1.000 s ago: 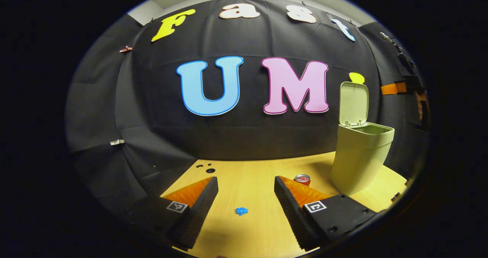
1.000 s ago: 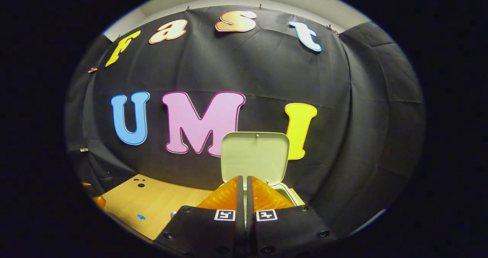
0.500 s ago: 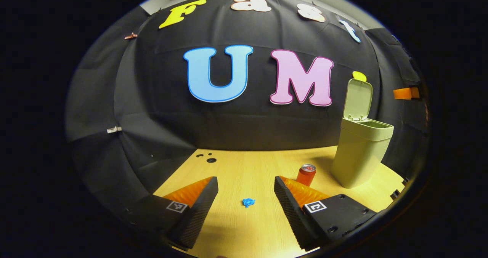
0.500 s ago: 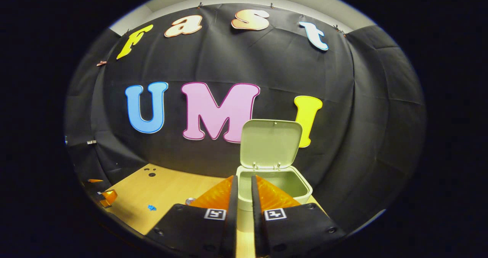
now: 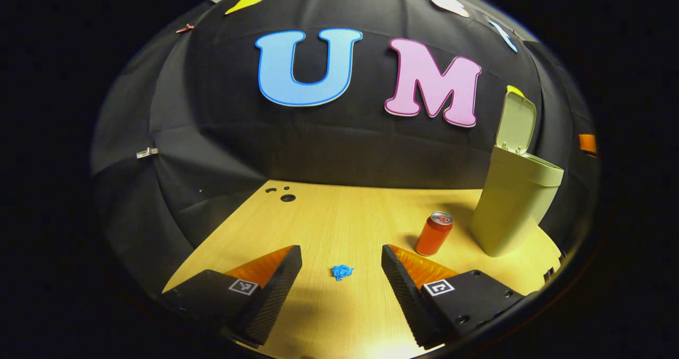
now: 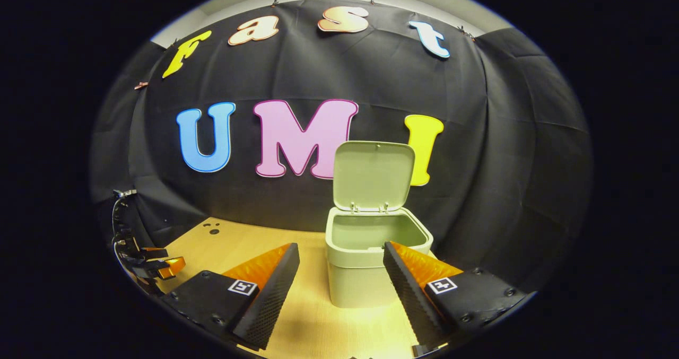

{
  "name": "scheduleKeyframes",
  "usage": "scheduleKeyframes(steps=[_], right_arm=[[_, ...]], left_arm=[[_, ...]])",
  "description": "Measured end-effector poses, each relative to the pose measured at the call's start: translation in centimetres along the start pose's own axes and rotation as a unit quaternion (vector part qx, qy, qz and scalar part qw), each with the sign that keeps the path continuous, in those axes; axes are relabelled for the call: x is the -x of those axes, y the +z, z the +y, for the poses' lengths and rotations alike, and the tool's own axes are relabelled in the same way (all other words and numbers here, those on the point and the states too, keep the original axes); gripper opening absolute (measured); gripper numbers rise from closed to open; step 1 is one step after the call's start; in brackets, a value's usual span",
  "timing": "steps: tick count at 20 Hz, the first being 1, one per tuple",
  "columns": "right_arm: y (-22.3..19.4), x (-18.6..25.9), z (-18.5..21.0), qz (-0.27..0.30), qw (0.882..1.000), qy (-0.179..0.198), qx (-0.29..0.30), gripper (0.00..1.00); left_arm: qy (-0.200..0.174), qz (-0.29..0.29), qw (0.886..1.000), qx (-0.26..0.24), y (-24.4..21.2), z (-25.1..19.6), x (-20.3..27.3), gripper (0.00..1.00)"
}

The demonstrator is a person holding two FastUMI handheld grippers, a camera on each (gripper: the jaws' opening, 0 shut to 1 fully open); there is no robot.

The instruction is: Press the lid of the desktop garbage bin to open it, pick up the crumpled paper on the desktop and throw it into the bin, then pick up the pop can on the desktop and drop it into the bin, and finally close the garbage bin lid.

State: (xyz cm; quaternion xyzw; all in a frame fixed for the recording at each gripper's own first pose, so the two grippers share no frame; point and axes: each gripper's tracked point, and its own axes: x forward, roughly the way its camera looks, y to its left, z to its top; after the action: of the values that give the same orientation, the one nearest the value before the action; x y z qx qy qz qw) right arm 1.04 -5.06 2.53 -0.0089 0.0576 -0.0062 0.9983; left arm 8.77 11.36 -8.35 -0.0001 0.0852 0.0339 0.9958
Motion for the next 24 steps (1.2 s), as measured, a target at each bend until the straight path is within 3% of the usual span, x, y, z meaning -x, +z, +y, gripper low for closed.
scheduleKeyframes(steps=[9, 12, 24], right_arm=[[-3.3, -0.8, -5.1, 0.043, 0.997, -0.042, -0.039, 0.99], [-4.4, -1.4, -6.4, 0.059, 0.995, -0.060, -0.061, 0.99], [-6.6, -1.7, -7.1, 0.085, 0.992, -0.072, -0.052, 0.99]], left_arm=[[0.006, 0.093, 0.996, -0.009, -5.7, -1.2, -8.8, 0.98], [0.014, 0.127, 0.991, -0.038, -8.1, -0.8, -11.2, 0.97], [0.023, 0.182, 0.983, -0.019, -12.6, -0.2, -14.4, 0.96]])
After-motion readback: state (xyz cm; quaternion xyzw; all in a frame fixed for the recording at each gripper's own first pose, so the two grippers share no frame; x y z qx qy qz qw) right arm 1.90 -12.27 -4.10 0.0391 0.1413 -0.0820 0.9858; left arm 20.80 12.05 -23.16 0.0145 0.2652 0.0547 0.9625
